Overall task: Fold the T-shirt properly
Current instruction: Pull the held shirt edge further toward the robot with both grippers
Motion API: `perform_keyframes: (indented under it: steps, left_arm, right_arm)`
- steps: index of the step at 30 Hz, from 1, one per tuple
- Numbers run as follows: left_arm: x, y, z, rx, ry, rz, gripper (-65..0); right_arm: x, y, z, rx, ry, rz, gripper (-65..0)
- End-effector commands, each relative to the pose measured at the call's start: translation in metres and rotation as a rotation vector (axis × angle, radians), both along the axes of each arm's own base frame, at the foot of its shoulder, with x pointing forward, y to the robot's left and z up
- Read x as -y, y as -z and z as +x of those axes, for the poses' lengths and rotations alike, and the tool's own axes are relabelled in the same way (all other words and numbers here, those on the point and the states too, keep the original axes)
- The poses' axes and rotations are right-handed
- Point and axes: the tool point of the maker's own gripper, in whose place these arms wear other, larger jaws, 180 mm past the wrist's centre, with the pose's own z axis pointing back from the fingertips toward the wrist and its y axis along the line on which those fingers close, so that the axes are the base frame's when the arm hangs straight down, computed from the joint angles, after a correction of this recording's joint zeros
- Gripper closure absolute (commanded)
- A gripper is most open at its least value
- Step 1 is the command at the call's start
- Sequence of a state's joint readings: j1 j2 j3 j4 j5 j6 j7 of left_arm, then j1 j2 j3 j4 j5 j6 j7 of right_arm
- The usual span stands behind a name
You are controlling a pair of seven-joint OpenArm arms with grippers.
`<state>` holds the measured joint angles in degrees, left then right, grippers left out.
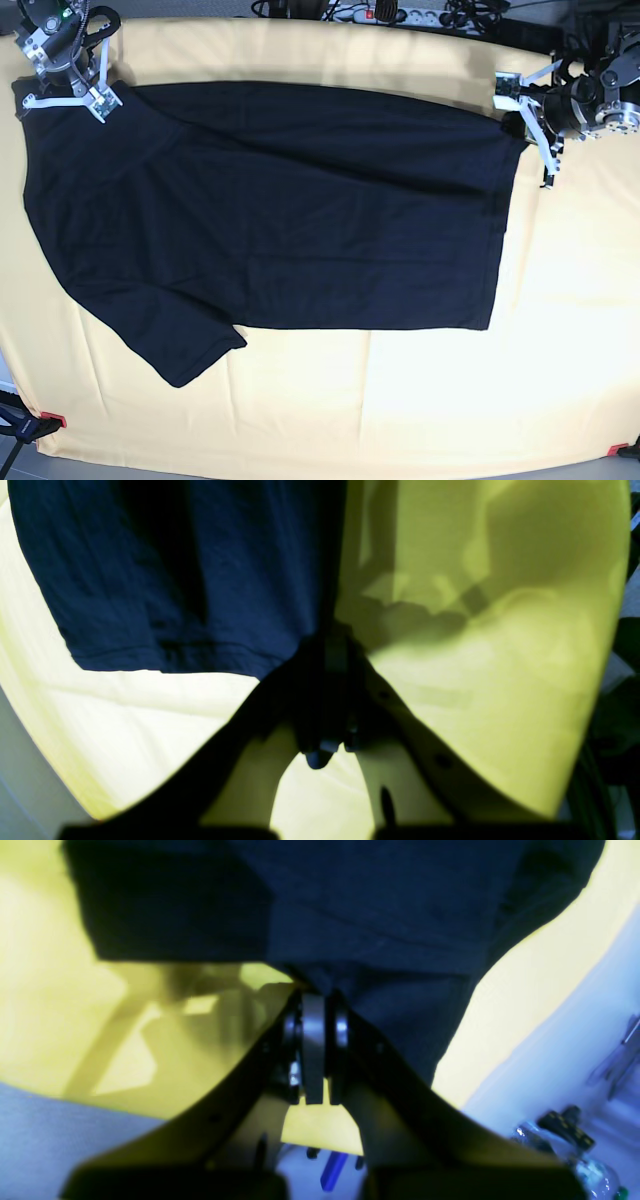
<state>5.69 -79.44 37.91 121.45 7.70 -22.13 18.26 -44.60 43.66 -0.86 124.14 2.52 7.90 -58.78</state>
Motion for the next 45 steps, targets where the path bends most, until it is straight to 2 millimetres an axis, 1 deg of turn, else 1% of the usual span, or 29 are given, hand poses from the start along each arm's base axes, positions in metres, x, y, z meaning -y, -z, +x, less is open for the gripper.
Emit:
perform_keyframes:
  steps: [1, 4, 6, 10, 16, 22, 25, 29, 32, 35, 38, 45]
  left_arm:
    - [-0.007, -0.007, 0.005, 0.016, -0.005, 0.023, 0.0]
    - [-0.011, -0.006, 0.001, -0.011, -0.033, 0.044, 0.0]
    - [-0.013, -0.005, -0.005, -0.042, -0.042, 0.069, 0.0]
    - [-0.014, -0.008, -0.014, -0.084, -0.053, 0.093, 0.0]
    - [-0.028, -0.017, -0.019, -0.101, -0.043, 0.16, 0.0]
    - [-0.031, -0.019, -0.035, -0.186, -0.041, 0.17, 0.0]
    - [-0.033, -0.018, -0.048, -0.26, -0.017, 0.188, 0.0]
    - [-0.035, -0.018, -0.049, -0.262, -0.018, 0.197, 0.0]
    - [-0.035, -0.017, -0.055, -0.295, 0.003, 0.202, 0.0]
    - [-0.034, -0.018, -0.067, -0.361, 0.021, 0.198, 0.0]
    - [-0.033, -0.019, -0.073, -0.395, -0.003, 0.19, 0.0]
    - [-0.036, -0.019, -0.073, -0.395, -0.009, 0.203, 0.0]
  right_arm:
    - [0.007, -0.006, 0.0, 0.007, -0.004, -0.039, 0.0]
    - [0.007, -0.003, -0.009, -0.017, -0.002, -0.039, 0.0]
    - [0.008, -0.003, -0.011, -0.021, 0.002, -0.039, 0.0]
    - [0.008, -0.002, -0.014, -0.027, 0.005, -0.04, 0.0]
    - [0.011, -0.002, -0.018, -0.045, 0.018, -0.052, 0.0]
    - [0.012, -0.001, -0.021, -0.056, 0.03, -0.057, 0.0]
    - [0.012, 0.002, -0.032, -0.088, 0.028, -0.056, 0.0]
    - [0.012, 0.006, -0.051, -0.138, 0.027, -0.059, 0.0]
    - [0.01, 0.004, -0.058, -0.14, 0.037, -0.052, 0.0]
    - [0.006, 0.003, -0.06, -0.144, 0.028, -0.047, 0.0]
    - [0.006, 0.002, -0.059, -0.138, 0.024, -0.048, 0.0]
    - [0.006, 0.002, -0.059, -0.133, 0.031, -0.047, 0.0]
